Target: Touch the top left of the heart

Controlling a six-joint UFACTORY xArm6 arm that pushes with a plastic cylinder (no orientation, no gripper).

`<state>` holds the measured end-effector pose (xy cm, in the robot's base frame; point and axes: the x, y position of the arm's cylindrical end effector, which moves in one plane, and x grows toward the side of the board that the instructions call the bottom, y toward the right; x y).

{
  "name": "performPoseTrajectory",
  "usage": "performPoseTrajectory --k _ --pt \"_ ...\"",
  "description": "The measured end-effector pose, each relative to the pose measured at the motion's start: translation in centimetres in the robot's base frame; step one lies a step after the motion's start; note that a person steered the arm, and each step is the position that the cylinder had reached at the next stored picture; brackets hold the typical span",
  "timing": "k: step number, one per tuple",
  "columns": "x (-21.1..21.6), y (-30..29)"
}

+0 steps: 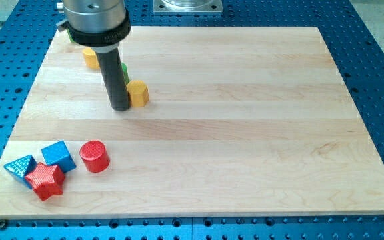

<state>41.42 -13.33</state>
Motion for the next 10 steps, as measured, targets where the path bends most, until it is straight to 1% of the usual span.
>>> performPoseTrajectory --k 1,2,3,4,5,6,8,9,10 --pt "-1.4 -3.7" --pt "-2.3 -5.7" --pt "-4.8 -1.7" --pt "-5.3 -1.4" --pt "-5.0 -8.7" --pt "-8.0 -8.8" --pt "-11.9 -8.8" --pt "-13.2 -8.9" --pt "-13.4 -9.3"
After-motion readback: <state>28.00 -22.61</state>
